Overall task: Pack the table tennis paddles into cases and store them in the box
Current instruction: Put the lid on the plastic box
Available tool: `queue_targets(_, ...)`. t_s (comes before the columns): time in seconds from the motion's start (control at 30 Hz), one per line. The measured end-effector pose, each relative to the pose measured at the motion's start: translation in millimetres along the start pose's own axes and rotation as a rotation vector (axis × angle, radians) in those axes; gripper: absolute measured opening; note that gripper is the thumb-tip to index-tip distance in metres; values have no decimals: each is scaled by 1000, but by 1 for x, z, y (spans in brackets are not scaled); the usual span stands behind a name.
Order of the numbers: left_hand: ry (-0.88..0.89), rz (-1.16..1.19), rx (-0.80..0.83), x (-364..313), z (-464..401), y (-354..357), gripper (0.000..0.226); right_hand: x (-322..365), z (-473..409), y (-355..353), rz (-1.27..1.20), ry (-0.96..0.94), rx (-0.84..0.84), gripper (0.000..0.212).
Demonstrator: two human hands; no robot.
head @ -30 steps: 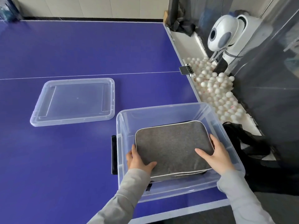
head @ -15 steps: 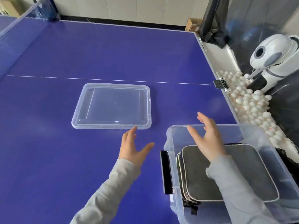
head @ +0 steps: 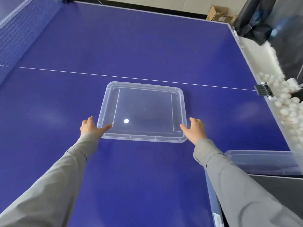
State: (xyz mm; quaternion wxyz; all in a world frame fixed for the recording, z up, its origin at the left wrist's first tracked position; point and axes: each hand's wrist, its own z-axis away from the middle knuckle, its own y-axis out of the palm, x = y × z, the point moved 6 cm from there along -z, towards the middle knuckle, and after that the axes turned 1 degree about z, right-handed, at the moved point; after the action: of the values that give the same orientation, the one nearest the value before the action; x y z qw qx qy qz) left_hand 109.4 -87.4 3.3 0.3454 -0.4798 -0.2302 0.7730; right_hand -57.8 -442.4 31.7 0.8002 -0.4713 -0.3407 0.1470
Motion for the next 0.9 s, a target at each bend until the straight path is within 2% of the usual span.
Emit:
queue_targets(0.13,-33,-7,31,7,-22,16,96,-19,-15,18,73,106,-37,57)
queue_targets(0.33,-61,0,-19,11,-27,28,81,-26,-20,43,148,112,-22,52)
queue_targets(0.5,-107,83,-40,9,-24,29,80,-24,-18,40,-67,165,-75,58)
queue_targets(0.63,-135,302,-4,-2,-8,26,78,-14,-14,19,-305,143,-71,53)
queue_targets(0.8,-135,458,-59,-17,34,8,74,-7,3,-30,-371,43,-148,52)
queue_targets(0.9,-71,537,-95,-37,73,0,68,-13,24,-70,-443,-28,-227,42)
